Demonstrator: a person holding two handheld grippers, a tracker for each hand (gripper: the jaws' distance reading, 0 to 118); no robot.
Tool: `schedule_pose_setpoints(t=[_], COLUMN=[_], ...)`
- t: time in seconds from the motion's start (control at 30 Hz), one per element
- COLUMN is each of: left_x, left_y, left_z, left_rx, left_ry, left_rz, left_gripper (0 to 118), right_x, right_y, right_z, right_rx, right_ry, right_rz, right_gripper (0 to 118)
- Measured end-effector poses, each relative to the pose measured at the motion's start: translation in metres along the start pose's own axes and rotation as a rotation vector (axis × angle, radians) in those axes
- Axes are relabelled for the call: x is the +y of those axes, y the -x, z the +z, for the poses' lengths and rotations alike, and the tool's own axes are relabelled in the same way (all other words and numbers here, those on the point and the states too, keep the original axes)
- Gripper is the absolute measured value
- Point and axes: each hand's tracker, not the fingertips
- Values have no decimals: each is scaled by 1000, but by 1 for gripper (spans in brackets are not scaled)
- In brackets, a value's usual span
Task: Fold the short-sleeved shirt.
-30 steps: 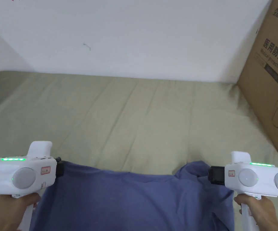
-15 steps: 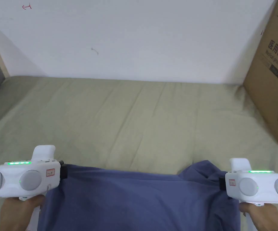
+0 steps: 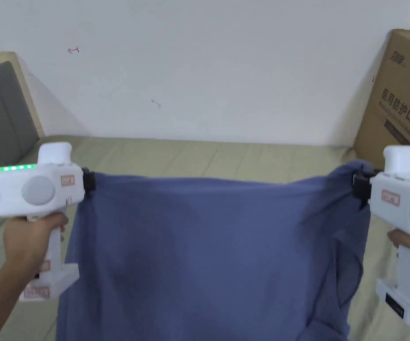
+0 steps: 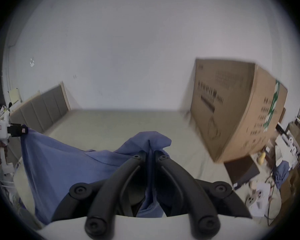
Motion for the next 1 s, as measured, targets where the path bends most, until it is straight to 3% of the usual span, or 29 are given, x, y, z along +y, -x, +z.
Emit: schedule_pose_setpoints(t=[0.1, 0.13, 0.23, 0.6, 0.77, 1.0], left_x=[42, 56, 98, 215, 221, 164], left_y=[-6, -8, -11, -24, -24, -18], left_z=[25, 32, 47, 48, 18, -51], left_rx=[19, 27, 32, 67, 59, 57], left_ry=[-83, -112, -195, -383, -401, -320], left_rz=[-46, -57, -54, -85, -100, -124], left_gripper=[2, 2, 2, 2, 2, 2], right_x=[65, 105, 146, 252, 254, 192], right_y=[-5, 22, 30, 10, 4, -1], right_z=[37, 77, 90, 52, 25, -28], right_rx=[4, 2, 7, 24, 28, 46], right_ry=[-104, -137, -212, -373, -399, -303], right_rz=[21, 33, 33, 30, 43, -1], right_gripper=[9, 9, 9, 9, 9, 9])
